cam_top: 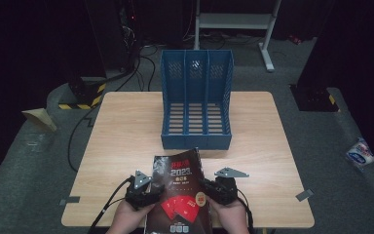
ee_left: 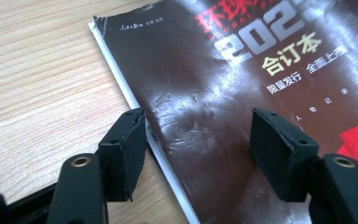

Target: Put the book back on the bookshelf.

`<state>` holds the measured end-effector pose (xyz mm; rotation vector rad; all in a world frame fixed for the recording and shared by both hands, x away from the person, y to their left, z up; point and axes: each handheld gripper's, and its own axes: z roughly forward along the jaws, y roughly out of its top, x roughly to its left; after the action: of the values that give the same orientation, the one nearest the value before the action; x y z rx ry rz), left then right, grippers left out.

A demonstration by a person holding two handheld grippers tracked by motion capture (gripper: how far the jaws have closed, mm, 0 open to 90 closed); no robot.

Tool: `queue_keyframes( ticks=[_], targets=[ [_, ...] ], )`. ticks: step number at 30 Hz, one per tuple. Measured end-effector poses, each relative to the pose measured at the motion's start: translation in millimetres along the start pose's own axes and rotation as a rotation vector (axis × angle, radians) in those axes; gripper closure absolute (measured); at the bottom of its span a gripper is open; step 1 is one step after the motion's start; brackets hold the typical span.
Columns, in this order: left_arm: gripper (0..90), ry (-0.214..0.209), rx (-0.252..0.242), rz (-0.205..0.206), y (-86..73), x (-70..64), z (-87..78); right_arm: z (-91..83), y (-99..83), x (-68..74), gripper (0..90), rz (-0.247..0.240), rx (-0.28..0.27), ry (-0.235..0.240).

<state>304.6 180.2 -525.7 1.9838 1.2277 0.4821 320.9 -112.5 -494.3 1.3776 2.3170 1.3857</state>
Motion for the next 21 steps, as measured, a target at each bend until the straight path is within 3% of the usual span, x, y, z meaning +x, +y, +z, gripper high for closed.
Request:
queue_keyframes(
  ticks=[6, 9, 12, 17, 18, 19, 20, 21],
  targets=[
    [33.7, -0.01, 0.003, 0.0, 0.3, 0.9, 0.0, -8.4, 1.8, 15.7, 86.1, -0.054, -0.055, 0.01],
    [30.6, -0.033, 0.003, -0.029, 0.7, 2.6, 0.3, -14.6, 3.6, 24.4, 86.5, -0.098, -0.096, 0.009],
    [28.7, -0.049, 0.002, -0.041, 1.0, 5.0, 0.0, -17.4, 4.2, 27.1, 86.7, -0.108, -0.119, 0.01],
    [23.5, -0.132, 0.012, -0.098, 3.4, 14.3, -0.8, -25.5, 9.3, 31.7, 86.8, -0.141, -0.186, 0.024],
    [22.9, -0.132, 0.012, -0.098, 3.4, 14.3, -0.8, -25.5, 9.3, 31.7, 86.8, -0.141, -0.186, 0.024],
    [22.1, -0.182, 0.012, -0.136, 4.1, 18.8, -0.8, -28.4, 11.1, 33.0, 86.8, -0.144, -0.204, 0.035],
    [22.3, -0.182, 0.012, -0.136, 4.1, 18.8, -0.8, -28.4, 11.1, 33.0, 86.8, -0.144, -0.204, 0.035],
    [22.3, -0.21, 0.01, -0.155, 4.4, 20.0, -0.4, -30.0, 12.0, 33.1, 86.8, -0.142, -0.21, 0.039]
  ],
)
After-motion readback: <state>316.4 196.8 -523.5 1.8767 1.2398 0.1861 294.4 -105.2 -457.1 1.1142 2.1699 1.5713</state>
